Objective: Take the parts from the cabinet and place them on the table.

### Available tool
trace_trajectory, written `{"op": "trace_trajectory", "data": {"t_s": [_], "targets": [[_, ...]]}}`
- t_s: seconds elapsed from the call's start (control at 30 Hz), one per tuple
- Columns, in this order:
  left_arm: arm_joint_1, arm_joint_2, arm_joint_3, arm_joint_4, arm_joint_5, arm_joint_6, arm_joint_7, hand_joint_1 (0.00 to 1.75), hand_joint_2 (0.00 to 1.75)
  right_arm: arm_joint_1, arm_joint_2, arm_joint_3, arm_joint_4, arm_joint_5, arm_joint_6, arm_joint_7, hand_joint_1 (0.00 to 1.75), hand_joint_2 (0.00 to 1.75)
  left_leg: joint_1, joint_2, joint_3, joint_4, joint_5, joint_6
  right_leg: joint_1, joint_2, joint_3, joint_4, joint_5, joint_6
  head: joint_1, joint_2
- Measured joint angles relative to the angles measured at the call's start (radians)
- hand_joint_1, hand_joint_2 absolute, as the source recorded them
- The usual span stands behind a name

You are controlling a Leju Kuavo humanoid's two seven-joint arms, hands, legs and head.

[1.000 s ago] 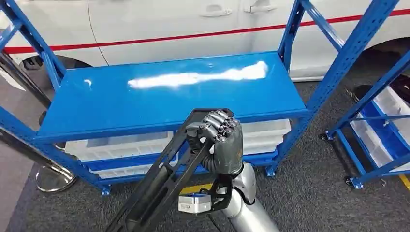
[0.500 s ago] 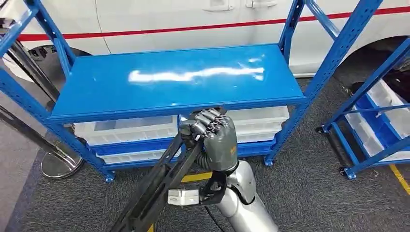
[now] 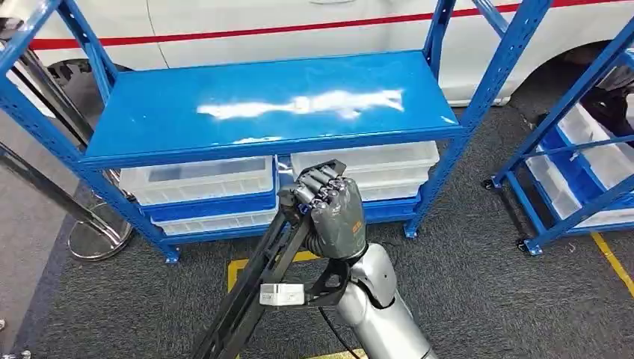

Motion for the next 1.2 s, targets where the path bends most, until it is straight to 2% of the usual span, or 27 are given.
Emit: {"op": "trace_trajectory", "data": {"t_s": [0.03, 0.1, 0.13, 0.17, 0.23, 0.27, 0.33, 0.37, 0.4, 0.47, 0.5, 0.53, 0.6, 0.63, 0.67, 0.7, 0.77, 0.8, 0.83, 0.87, 0.97, 1.0, 1.03, 1.1, 1.13, 1.17, 1.2], "targets": [[0.001, 0.000, 0.000, 0.000, 0.000, 0.000, 0.000, 0.00, 0.00, -0.002, 0.003, 0.000, 0.002, 0.000, 0.000, 0.000, 1.75, 1.75, 0.004, 0.000, -0.016, 0.055, -0.057, -0.008, -0.001, -0.002, -0.012, 0.002, 0.008, -0.010, 0.000, 0.000], [0.001, 0.000, 0.000, 0.000, 0.000, 0.000, 0.001, 0.00, 0.00, -0.001, 0.004, 0.000, 0.006, 0.000, 0.000, 0.000, 1.75, 1.75, 0.014, 0.001, -0.056, 0.213, -0.156, -0.022, 0.000, -0.005, -0.038, 0.007, 0.025, -0.009, 0.000, 0.000], [0.001, 0.000, 0.000, 0.000, 0.000, 0.000, 0.001, 0.00, 0.00, -0.001, 0.003, 0.000, 0.009, 0.000, 0.000, 0.000, 1.75, 1.75, 0.017, 0.001, -0.065, 0.265, -0.168, -0.027, -0.001, -0.006, -0.051, 0.011, 0.032, -0.008, -0.001, 0.000], [0.001, 0.000, 0.000, 0.000, 0.000, 0.000, 0.001, 0.00, 0.00, -0.001, 0.003, 0.000, 0.012, 0.003, 0.000, 0.001, 1.75, 1.75, 0.019, 0.001, -0.057, 0.288, -0.148, -0.031, -0.002, -0.006, -0.066, 0.018, 0.039, -0.006, 0.000, 0.000], [0.000, 0.000, -0.002, 0.000, -0.003, -0.003, 0.002, 0.00, 0.00, -0.001, 0.004, 0.000, 0.016, 0.005, 0.000, 0.003, 1.75, 1.75, 0.023, 0.001, 0.010, 0.215, -0.069, -0.035, -0.005, -0.006, -0.096, 0.035, 0.048, 0.001, -0.001, 0.000], [-0.002, 0.000, -0.003, 0.000, -0.005, -0.004, 0.002, 0.00, 0.00, -0.001, 0.004, 0.000, 0.016, 0.005, 0.000, 0.003, 1.75, 1.75, 0.024, 0.001, 0.071, 0.128, -0.043, -0.033, -0.006, -0.006, -0.109, 0.046, 0.051, 0.004, 0.000, 0.000], [-0.007, 0.000, -0.007, 0.000, -0.006, -0.007, 0.003, 0.00, 0.00, -0.004, 0.005, 0.000, 0.015, 0.006, 0.000, 0.003, 1.75, 1.75, 0.017, -0.003, 0.154, -0.008, -0.088, -0.024, -0.002, -0.005, -0.125, 0.059, 0.061, 0.016, 0.000, 0.000], [-0.009, 0.000, -0.008, 0.000, -0.007, -0.009, 0.003, 0.00, 0.00, -0.005, 0.006, 0.000, 0.015, 0.008, 0.000, 0.004, 1.75, 1.75, 0.016, -0.004, 0.157, -0.021, -0.095, -0.014, -0.003, -0.006, -0.130, 0.057, 0.070, 0.024, -0.001, 0.000], [-0.009, 0.000, -0.008, 0.000, -0.007, -0.009, 0.003, 0.00, 0.00, -0.007, 0.006, 0.000, 0.015, 0.010, -0.001, 0.006, 1.75, 1.75, 0.013, -0.005, 0.150, -0.019, -0.091, -0.011, -0.005, -0.006, -0.133, 0.056, 0.079, 0.028, 0.000, 0.000], [-0.008, 0.000, -0.008, 0.000, -0.008, -0.011, 0.005, 0.00, 0.00, -0.008, 0.008, -0.003, 0.015, 0.021, -0.001, 0.015, 1.75, 1.75, 0.013, -0.003, 0.135, -0.029, -0.070, 0.009, -0.002, -0.004, -0.136, 0.046, 0.098, 0.043, 0.000, 0.000], [-0.010, -0.002, -0.008, 0.000, -0.008, -0.012, 0.005, 0.00, 0.00, -0.011, 0.008, -0.008, 0.015, 0.024, -0.001, 0.022, 1.75, 1.75, 0.020, 0.006, 0.133, -0.033, -0.056, 0.019, -0.007, -0.001, -0.144, 0.059, 0.068, 0.046, 0.000, 0.000], [-0.013, -0.002, -0.009, 0.000, -0.008, -0.012, 0.006, 0.00, 0.00, -0.017, 0.008, -0.012, 0.014, 0.025, -0.001, 0.033, 1.75, 1.75, 0.020, 0.005, 0.119, -0.032, -0.046, 0.028, -0.008, 0.000, -0.157, 0.093, 0.014, 0.049, 0.000, 0.000], [-0.015, -0.002, -0.011, 0.000, -0.010, -0.013, 0.008, 0.00, 0.00, -0.031, 0.007, -0.018, 0.015, 0.023, -0.001, 0.064, 1.75, 1.75, 0.016, 0.007, 0.086, -0.026, -0.025, 0.036, -0.010, 0.001, -0.194, 0.236, -0.107, 0.052, 0.000, 0.000], [-0.015, -0.002, -0.012, 0.000, -0.011, -0.013, 0.008, 0.00, 0.00, -0.039, 0.004, -0.018, 0.016, 0.018, -0.001, 0.081, 1.75, 1.75, 0.013, 0.008, 0.068, -0.022, -0.014, 0.037, -0.010, 0.001, -0.208, 0.306, -0.134, 0.054, 0.000, 0.000], [-0.015, -0.002, -0.012, 0.000, -0.011, -0.014, 0.010, 0.00, 0.00, -0.050, 0.002, -0.018, 0.019, 0.011, 0.000, 0.100, 1.75, 1.75, 0.012, 0.009, 0.050, -0.018, -0.003, 0.036, -0.010, 0.001, -0.211, 0.350, -0.124, 0.055, 0.000, 0.000], [-0.015, -0.002, -0.013, 0.000, -0.014, -0.014, 0.010, 0.00, 0.00, -0.062, -0.003, -0.018, 0.024, -0.003, 0.000, 0.126, 1.75, 1.75, 0.011, 0.009, 0.030, -0.013, 0.008, 0.035, -0.011, 0.001, -0.198, 0.359, -0.087, 0.054, 0.000, 0.000], [-0.015, -0.002, -0.016, 0.000, -0.014, -0.016, 0.011, 0.00, 0.00, -0.089, -0.013, -0.018, 0.034, -0.027, 0.000, 0.174, 1.75, 1.75, 0.009, 0.009, -0.006, 0.001, 0.027, 0.030, -0.011, 0.001, -0.118, 0.273, -0.007, 0.047, 0.000, 0.000], [-0.015, -0.002, -0.016, 0.000, -0.015, -0.016, 0.011, 0.00, 0.00, -0.104, -0.016, -0.017, 0.037, -0.033, 0.000, 0.183, 1.75, 1.75, 0.009, 0.008, -0.019, 0.007, 0.035, 0.027, -0.011, 0.002, -0.056, 0.193, -0.005, 0.042, 0.000, 0.000], [-0.015, -0.002, -0.017, 0.000, -0.016, -0.017, 0.011, 0.00, 0.00, -0.118, -0.017, -0.016, 0.038, -0.037, 0.000, 0.188, 1.75, 1.75, 0.004, 0.007, -0.029, 0.010, 0.043, 0.021, -0.005, 0.004, 0.001, 0.099, -0.058, 0.038, 0.000, 0.000], [-0.014, -0.002, -0.018, 0.000, -0.016, -0.018, 0.012, 0.00, 0.00, -0.127, -0.018, -0.016, 0.038, -0.037, -0.001, 0.190, 1.75, 1.75, 0.005, 0.007, -0.030, 0.010, 0.053, 0.016, -0.003, 0.005, 0.026, 0.046, -0.077, 0.035, -0.001, 0.000], [-0.015, -0.002, -0.018, 0.000, -0.016, -0.019, 0.013, 0.00, 0.00, -0.149, -0.025, -0.013, 0.049, -0.064, 0.000, 0.218, 1.75, 1.75, 0.008, 0.006, -0.037, -0.010, 0.093, -0.001, 0.004, 0.005, 0.002, 0.045, -0.043, 0.020, 0.000, 0.000], [-0.013, -0.002, -0.018, 0.000, -0.014, -0.019, 0.013, 0.00, 0.00, -0.160, -0.030, -0.010, 0.058, -0.083, 0.000, 0.235, 1.75, 1.75, 0.013, 0.004, -0.045, -0.003, 0.073, -0.007, -0.005, -0.004, -0.009, 0.041, -0.024, 0.008, 0.000, 0.000], [-0.012, -0.002, -0.018, 0.000, -0.013, -0.019, 0.014, 0.00, 0.00, -0.172, -0.034, -0.003, 0.066, -0.101, 0.000, 0.251, 1.75, 1.75, 0.013, 0.003, -0.062, 0.029, 0.009, -0.010, -0.005, -0.003, -0.027, 0.040, -0.010, -0.003, -0.001, 0.000], [-0.011, -0.002, -0.018, 0.000, -0.013, -0.019, 0.013, 0.00, 0.00, -0.192, -0.042, 0.004, 0.077, -0.124, 0.000, 0.267, 1.75, 1.75, 0.017, 0.003, -0.092, 0.162, -0.122, -0.018, -0.004, -0.003, -0.063, 0.042, 0.019, -0.008, -0.001, 0.000], [-0.013, -0.002, -0.018, 0.000, -0.012, -0.019, 0.013, 0.00, 0.00, -0.199, -0.045, 0.006, 0.082, -0.129, 0.000, 0.272, 1.75, 1.75, 0.017, 0.003, -0.100, 0.232, -0.158, -0.021, -0.003, -0.004, -0.081, 0.044, 0.033, -0.008, -0.001, 0.000], [-0.014, -0.002, -0.019, 0.000, -0.011, -0.020, 0.013, 0.00, 0.00, -0.204, -0.049, 0.008, 0.087, -0.131, 0.000, 0.274, 1.75, 1.75, 0.017, 0.003, -0.101, 0.289, -0.162, -0.023, -0.002, -0.005, -0.100, 0.046, 0.046, -0.007, -0.001, 0.000], [-0.015, -0.002, -0.020, 0.000, -0.011, -0.020, 0.013, 0.00, 0.00, -0.208, -0.054, 0.011, 0.093, -0.133, 0.000, 0.275, 1.75, 1.75, 0.017, 0.003, -0.086, 0.317, -0.126, -0.023, -0.002, -0.006, -0.123, 0.048, 0.062, -0.006, -0.001, 0.000]]}}
